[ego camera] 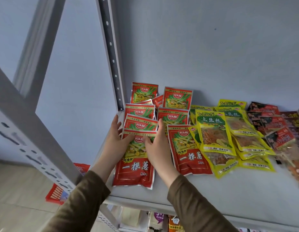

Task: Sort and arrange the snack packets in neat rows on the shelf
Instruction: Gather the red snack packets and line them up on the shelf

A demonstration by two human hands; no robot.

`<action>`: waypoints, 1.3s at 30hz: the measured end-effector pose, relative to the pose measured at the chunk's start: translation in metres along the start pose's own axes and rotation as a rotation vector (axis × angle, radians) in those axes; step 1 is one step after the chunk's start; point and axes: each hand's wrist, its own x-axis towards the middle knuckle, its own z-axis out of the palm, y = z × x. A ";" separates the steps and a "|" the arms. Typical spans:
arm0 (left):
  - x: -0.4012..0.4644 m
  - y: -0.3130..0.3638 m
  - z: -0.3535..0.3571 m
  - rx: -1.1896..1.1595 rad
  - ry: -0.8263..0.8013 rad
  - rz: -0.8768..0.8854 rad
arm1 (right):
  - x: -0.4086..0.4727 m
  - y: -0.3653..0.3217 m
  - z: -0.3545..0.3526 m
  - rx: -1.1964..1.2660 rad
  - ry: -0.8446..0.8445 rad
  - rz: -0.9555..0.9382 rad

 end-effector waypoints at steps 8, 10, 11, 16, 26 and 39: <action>0.004 0.000 0.001 0.003 -0.017 -0.006 | 0.011 -0.003 0.016 0.021 -0.027 -0.052; 0.005 0.002 0.000 -0.022 -0.026 -0.041 | 0.018 -0.004 0.015 0.068 -0.038 -0.034; 0.007 0.003 -0.001 -0.055 -0.026 -0.068 | 0.023 -0.004 0.015 0.073 -0.026 -0.026; 0.015 0.013 0.001 -0.099 -0.061 -0.165 | 0.048 -0.004 0.020 0.167 -0.029 0.127; 0.027 0.028 0.001 -0.127 -0.027 0.011 | 0.056 -0.014 0.023 0.497 0.049 0.178; 0.027 0.013 0.000 0.062 -0.067 -0.051 | 0.047 -0.007 0.015 0.433 -0.073 0.162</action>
